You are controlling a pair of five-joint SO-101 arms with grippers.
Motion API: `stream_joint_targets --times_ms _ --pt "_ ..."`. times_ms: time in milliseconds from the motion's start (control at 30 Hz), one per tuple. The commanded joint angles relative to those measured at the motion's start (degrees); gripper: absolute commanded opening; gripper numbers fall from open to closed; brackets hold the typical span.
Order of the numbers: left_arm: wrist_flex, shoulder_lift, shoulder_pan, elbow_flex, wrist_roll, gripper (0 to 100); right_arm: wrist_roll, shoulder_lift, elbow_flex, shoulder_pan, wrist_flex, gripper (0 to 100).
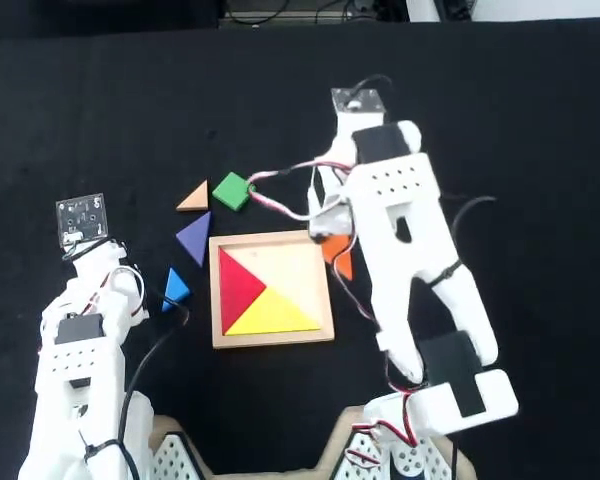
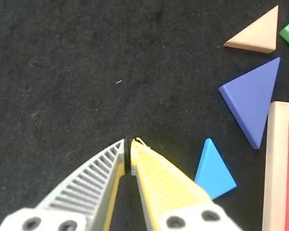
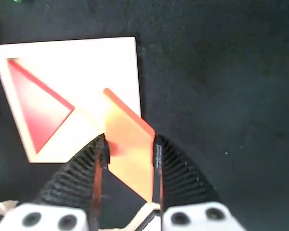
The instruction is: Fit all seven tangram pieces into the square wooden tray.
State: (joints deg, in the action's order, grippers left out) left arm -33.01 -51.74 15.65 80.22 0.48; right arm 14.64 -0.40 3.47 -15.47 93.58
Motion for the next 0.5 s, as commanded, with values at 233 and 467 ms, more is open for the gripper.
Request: stream_joint_targets --times_ms 233,467 --pt "1.14 -0.97 0.57 -0.4 -0.53 3 0.44 -2.51 19.3 -3.69 -17.93 1.1" --pt "1.14 -0.97 0.57 -0.31 -0.53 3 0.7 -2.15 20.18 -7.3 -22.95 1.1"
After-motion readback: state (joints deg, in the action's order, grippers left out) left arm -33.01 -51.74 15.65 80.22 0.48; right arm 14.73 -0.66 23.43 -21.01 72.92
